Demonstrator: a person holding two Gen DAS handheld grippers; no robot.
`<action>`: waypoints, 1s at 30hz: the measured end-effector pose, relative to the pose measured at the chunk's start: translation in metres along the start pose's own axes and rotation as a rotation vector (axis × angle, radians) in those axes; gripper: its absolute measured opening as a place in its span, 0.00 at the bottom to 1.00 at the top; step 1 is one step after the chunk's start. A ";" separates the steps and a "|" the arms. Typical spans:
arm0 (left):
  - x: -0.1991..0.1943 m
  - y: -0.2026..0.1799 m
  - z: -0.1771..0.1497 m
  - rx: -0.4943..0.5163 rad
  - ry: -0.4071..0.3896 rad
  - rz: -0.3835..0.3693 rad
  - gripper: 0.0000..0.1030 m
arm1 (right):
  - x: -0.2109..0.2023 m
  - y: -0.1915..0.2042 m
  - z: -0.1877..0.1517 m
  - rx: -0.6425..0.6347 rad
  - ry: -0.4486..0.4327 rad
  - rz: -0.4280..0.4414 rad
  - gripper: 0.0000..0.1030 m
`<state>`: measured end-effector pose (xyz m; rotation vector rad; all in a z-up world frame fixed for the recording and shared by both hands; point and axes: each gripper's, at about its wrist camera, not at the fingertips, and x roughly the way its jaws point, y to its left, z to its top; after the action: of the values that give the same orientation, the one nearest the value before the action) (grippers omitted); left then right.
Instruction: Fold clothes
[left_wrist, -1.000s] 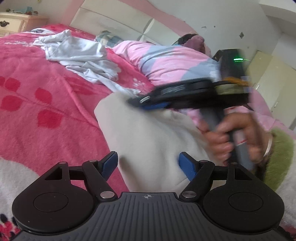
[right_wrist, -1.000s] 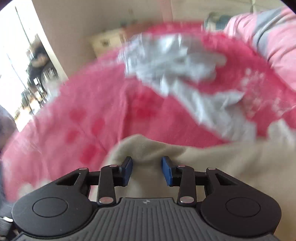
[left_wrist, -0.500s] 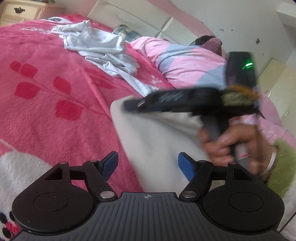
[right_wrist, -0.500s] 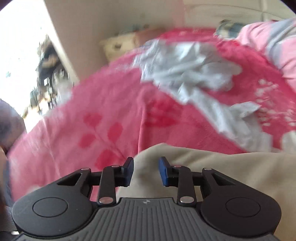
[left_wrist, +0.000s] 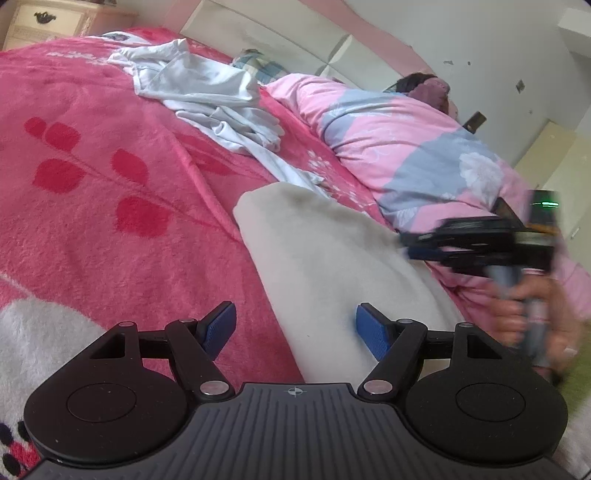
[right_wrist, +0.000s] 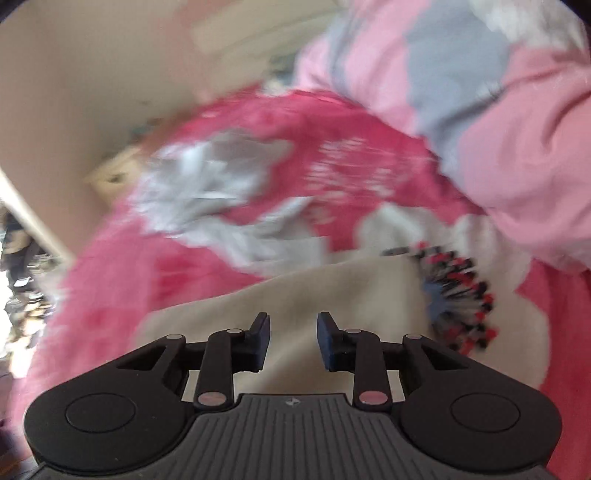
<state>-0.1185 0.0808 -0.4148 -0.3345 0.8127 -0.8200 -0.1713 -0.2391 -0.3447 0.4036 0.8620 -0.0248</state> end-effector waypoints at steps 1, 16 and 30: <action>0.000 0.001 0.000 -0.005 0.002 0.002 0.70 | -0.007 0.011 -0.008 -0.032 0.030 0.027 0.30; 0.001 0.004 0.002 -0.029 0.035 0.039 0.70 | -0.023 0.090 -0.087 -0.249 0.205 0.007 0.32; -0.003 0.005 0.004 -0.062 0.041 0.047 0.70 | -0.015 0.117 -0.123 -0.265 0.297 -0.132 0.31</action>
<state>-0.1142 0.0860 -0.4133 -0.3532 0.8821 -0.7611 -0.2499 -0.0893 -0.3656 0.1015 1.1677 0.0278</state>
